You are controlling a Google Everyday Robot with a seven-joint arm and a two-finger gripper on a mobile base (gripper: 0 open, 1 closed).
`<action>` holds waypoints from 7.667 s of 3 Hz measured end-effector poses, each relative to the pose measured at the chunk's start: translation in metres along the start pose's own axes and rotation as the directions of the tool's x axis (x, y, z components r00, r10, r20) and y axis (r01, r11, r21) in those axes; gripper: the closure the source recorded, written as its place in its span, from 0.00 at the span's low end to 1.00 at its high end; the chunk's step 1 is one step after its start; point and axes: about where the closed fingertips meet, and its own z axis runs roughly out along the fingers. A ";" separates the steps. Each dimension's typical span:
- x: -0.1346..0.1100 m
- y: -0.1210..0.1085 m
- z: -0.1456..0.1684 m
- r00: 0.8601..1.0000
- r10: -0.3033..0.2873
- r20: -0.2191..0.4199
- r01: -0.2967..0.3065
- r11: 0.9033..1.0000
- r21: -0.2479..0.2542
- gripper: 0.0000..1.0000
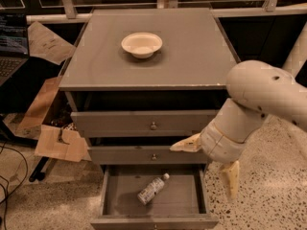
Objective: Pick blue plastic bottle from bottom drawer and place on counter
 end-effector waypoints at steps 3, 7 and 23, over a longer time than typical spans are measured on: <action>0.030 -0.015 0.099 0.996 0.090 -0.016 -0.086 0.983 0.162 0.00; 0.064 -0.017 0.167 0.975 0.195 0.109 -0.213 0.960 0.184 0.00; 0.240 -0.160 0.449 0.858 0.451 0.247 -0.513 0.779 0.361 0.00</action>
Offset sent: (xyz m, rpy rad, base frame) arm 0.0180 0.0282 -0.1156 0.0970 -0.1402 -0.1894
